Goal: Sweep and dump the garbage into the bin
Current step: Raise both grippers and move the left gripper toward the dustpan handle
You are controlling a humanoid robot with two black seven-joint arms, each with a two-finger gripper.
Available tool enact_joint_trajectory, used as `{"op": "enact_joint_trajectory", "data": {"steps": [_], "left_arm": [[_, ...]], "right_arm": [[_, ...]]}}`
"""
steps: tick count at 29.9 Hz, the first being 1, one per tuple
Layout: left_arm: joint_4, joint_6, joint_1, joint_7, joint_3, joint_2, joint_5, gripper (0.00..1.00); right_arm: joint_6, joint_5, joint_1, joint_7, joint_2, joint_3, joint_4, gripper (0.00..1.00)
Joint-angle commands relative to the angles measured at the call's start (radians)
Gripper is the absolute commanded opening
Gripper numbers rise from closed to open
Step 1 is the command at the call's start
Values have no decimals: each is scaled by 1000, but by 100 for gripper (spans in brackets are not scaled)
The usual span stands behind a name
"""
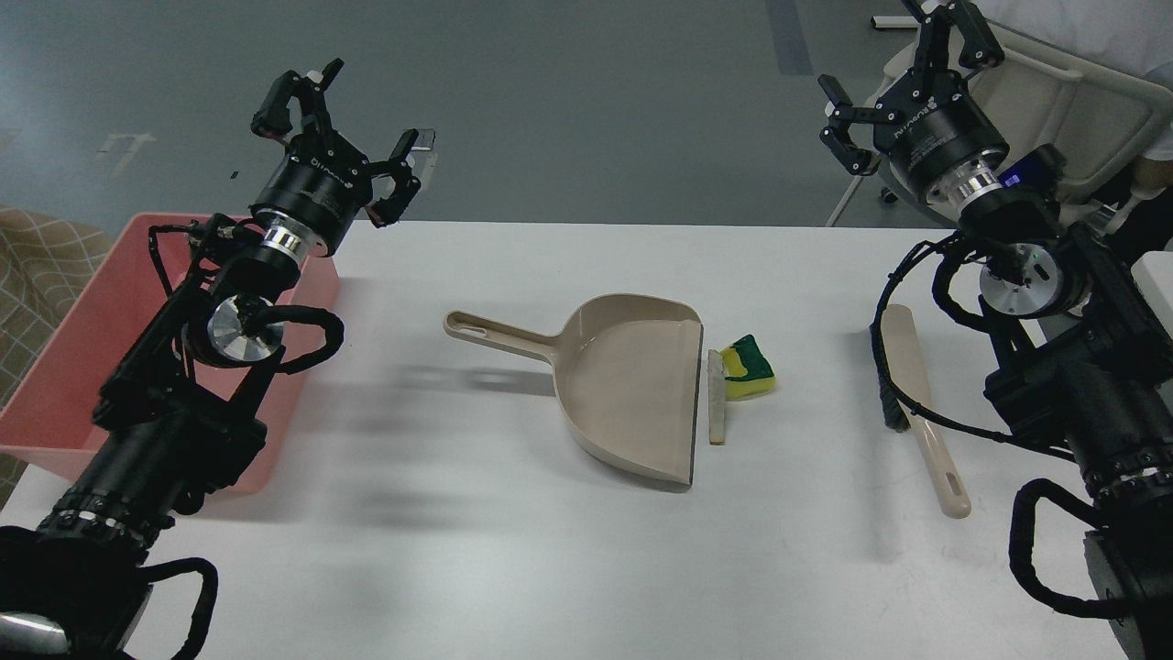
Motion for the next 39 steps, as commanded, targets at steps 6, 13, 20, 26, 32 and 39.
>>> {"op": "enact_joint_trajectory", "data": {"steps": [6,13,20,26,32,39], "left_arm": [[13,5,-4,0,8,-10,8,98],[77,-4,-32,6,5,-32,2,98],[92,-11,-45,11,8,-38,5,98],[91,-12,-55,14,8,-39,9,98],[76,-14,-53,14,9,-46,14,98],[60,-12,-49,5,130,-35,15,98]], "right_arm": [[0,0,-1,3,-7,15,1,100],[0,0,0,15,-2,18,5,100],[0,0,-18,14,-10,13,-4,100],[0,0,-46,12,-2,16,10,100],[0,2,-46,15,-1,18,13,100],[0,2,-52,15,-2,18,15,100]]}}
